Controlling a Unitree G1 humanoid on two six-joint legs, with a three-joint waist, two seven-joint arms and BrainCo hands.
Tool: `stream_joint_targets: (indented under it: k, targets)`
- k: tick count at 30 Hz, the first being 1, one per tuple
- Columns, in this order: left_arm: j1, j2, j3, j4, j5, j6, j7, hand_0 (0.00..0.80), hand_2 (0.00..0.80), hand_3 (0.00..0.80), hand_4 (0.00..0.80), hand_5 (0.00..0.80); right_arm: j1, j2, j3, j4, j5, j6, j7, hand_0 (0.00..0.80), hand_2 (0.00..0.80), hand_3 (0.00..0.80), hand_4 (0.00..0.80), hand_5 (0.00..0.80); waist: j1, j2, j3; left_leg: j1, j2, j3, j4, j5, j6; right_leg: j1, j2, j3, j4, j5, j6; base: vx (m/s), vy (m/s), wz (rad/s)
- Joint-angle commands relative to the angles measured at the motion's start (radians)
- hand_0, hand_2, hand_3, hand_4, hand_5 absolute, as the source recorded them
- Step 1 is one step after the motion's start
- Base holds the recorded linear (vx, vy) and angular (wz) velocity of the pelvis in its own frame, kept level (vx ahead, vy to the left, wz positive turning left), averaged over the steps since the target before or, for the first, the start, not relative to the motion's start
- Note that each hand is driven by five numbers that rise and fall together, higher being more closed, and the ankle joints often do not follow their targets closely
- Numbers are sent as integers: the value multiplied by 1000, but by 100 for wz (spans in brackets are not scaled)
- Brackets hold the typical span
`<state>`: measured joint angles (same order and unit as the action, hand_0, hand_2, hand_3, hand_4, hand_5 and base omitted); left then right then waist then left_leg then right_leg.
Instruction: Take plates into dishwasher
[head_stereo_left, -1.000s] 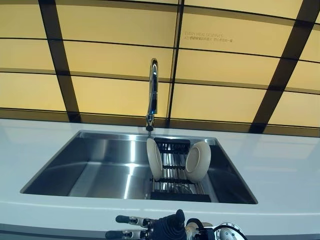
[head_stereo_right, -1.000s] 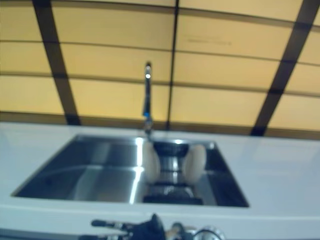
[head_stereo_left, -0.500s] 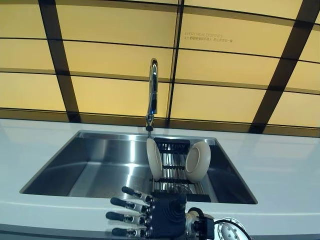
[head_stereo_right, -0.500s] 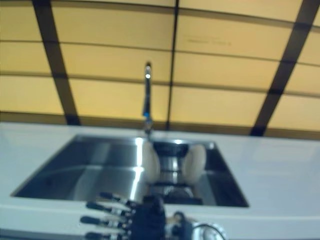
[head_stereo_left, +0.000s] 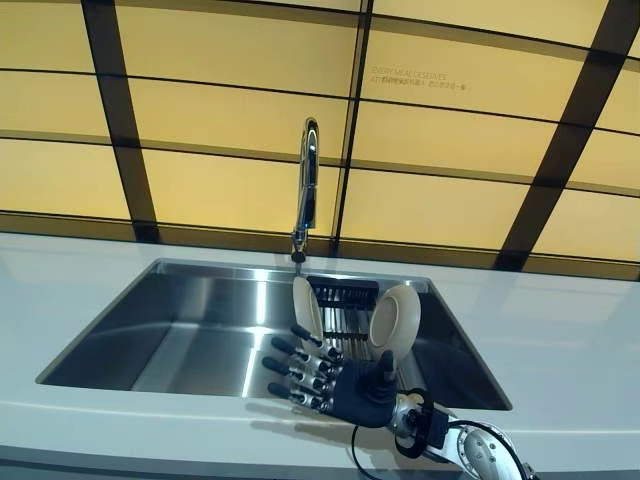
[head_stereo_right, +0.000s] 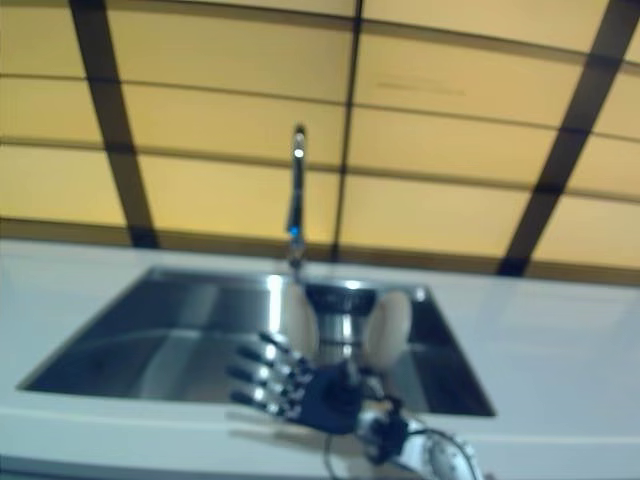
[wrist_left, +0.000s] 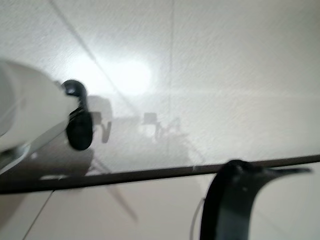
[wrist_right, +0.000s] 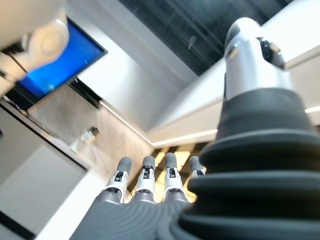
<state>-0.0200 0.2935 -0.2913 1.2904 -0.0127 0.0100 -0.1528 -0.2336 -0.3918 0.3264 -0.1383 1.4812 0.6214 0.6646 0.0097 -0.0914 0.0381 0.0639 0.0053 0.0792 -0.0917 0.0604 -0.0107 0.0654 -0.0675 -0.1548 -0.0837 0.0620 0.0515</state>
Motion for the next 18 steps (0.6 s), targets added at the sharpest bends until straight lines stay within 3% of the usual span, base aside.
stream_joint_targets:
  k: [1, 18]
  targets:
    - [-46, 4, -17, 94, 40, -23, 3, 0, 0, 0, 0, 0, -86, -4, -67, -24, 32, -52, 29, 0, 0, 0, 0, 0, -6, 3, 38, 57, 7, 34, 5, -118, 24, -14, -34, 20, 30, -14, 96, 0, 0, 0]
    - [-42, 13, -6, 101, 51, -37, -3, 0, 0, 0, 0, 0, -109, -46, -156, -7, 50, -91, 35, 0, 0, 0, 0, 0, -17, 1, 35, 59, 6, 46, 11, -123, 24, -12, -28, 31, 30, -15, 95, 0, 1, -2]
